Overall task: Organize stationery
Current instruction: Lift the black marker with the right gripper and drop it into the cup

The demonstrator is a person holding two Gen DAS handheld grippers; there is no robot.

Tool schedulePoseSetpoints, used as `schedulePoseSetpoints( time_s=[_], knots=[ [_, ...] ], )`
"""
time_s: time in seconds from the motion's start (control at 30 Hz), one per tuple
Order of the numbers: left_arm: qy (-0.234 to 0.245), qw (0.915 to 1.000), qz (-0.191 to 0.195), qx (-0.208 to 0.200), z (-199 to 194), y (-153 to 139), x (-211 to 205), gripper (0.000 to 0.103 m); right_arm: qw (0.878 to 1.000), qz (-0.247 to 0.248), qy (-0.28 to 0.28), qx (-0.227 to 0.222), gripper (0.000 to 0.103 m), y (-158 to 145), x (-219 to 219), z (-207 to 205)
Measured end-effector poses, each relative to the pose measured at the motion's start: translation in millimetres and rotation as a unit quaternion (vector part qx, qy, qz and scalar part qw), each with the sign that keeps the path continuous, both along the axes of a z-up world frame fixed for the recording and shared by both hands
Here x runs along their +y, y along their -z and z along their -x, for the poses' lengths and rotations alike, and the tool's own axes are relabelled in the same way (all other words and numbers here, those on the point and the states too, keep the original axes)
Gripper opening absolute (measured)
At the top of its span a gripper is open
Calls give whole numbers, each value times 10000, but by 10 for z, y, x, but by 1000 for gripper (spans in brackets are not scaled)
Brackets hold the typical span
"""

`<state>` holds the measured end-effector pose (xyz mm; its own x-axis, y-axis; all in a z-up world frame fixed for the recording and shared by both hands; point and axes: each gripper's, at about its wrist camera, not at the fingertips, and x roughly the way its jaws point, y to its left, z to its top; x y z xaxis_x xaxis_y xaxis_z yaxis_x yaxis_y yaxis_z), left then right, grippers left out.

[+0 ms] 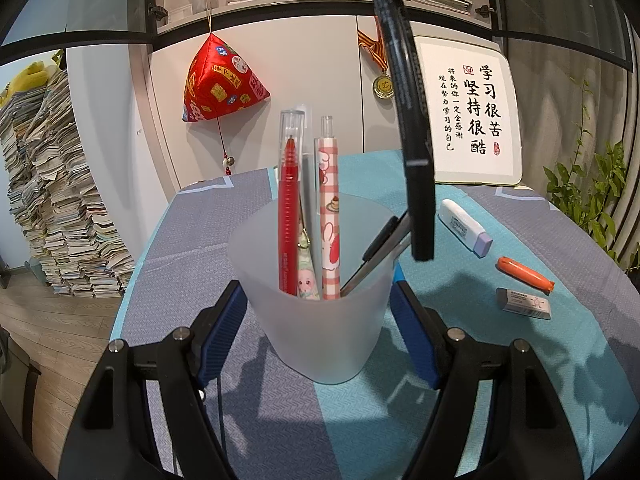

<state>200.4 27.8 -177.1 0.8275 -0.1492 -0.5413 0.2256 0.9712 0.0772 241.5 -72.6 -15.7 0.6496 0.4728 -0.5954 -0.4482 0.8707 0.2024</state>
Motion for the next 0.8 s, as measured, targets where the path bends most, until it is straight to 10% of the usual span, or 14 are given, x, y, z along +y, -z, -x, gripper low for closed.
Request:
schedulePoseSetpoints(
  time_s=[0.8],
  knots=[
    [1, 10000, -2, 0, 1, 3, -3, 73, 9978, 349, -72, 564, 12, 425, 110, -121]
  ],
)
